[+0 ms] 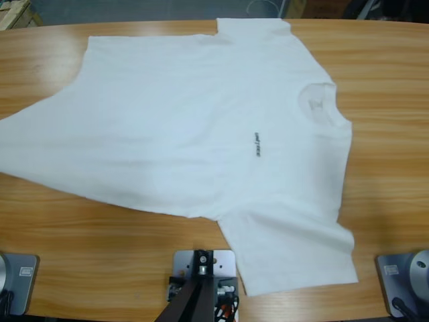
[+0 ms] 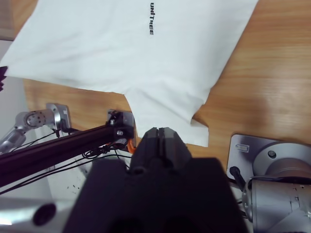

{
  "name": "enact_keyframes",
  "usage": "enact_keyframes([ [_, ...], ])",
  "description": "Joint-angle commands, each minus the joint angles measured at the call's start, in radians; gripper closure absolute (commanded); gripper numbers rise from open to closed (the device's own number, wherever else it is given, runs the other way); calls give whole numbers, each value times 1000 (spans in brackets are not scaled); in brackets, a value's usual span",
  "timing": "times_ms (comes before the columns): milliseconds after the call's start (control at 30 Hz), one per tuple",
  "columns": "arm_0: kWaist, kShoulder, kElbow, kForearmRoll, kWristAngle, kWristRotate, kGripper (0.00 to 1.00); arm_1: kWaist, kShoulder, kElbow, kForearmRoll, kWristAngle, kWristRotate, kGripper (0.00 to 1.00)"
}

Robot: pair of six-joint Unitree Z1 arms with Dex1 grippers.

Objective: Fold clothes

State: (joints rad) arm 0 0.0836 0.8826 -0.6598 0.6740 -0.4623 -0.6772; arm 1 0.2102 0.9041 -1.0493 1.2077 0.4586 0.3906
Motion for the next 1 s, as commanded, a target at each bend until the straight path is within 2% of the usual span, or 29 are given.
enact_keyframes([
  [33, -10, -27, 40, 15, 17, -13, 1000, 15, 17, 88, -59, 40, 20, 1000],
  [67, -9, -25, 40, 15, 21, -13, 1000, 15, 35, 118, -93, 60, 25, 1000],
  [100, -9, -22, 40, 15, 24, -13, 1000, 15, 55, 157, -134, 73, 38, 842],
  [133, -9, -20, 39, 15, 32, -12, 1000, 16, 70, 196, -174, 87, 55, 462],
  [167, -10, -18, 39, 15, 38, -11, 1000, 21, 84, 243, -222, 97, 77, 279],
  [200, -10, -15, 39, 13, 41, -9, 1000, 36, 92, 280, -261, 98, 98, 231],
  [300, -10, 1, 40, 2, 51, -4, 1000, 101, 122, 381, -375, 80, 178, 230],
  [400, -10, 32, 39, -26, 53, -3, 1000, 115, 139, 456, -450, 74, 215, 231],
  [533, -12, 78, 38, -68, 51, -5, 1000, 119, 139, 509, -478, 75, 226, 230],
  [733, -13, 119, 35, -104, 51, -7, 1000, 188, 181, 540, -524, 72, 271, 230],
  [800, -13, 125, 35, -108, 51, -5, 1000, 217, 208, 561, -565, 69, 288, 208],
  [867, -13, 128, 37, -110, 51, -4, 1000, 256, 232, 599, -639, 61, 321, 141],
  [1000, -13, 133, 37, -113, 51, -2, 1000, 298, 274, 635, -726, 29, 355, 127],
])
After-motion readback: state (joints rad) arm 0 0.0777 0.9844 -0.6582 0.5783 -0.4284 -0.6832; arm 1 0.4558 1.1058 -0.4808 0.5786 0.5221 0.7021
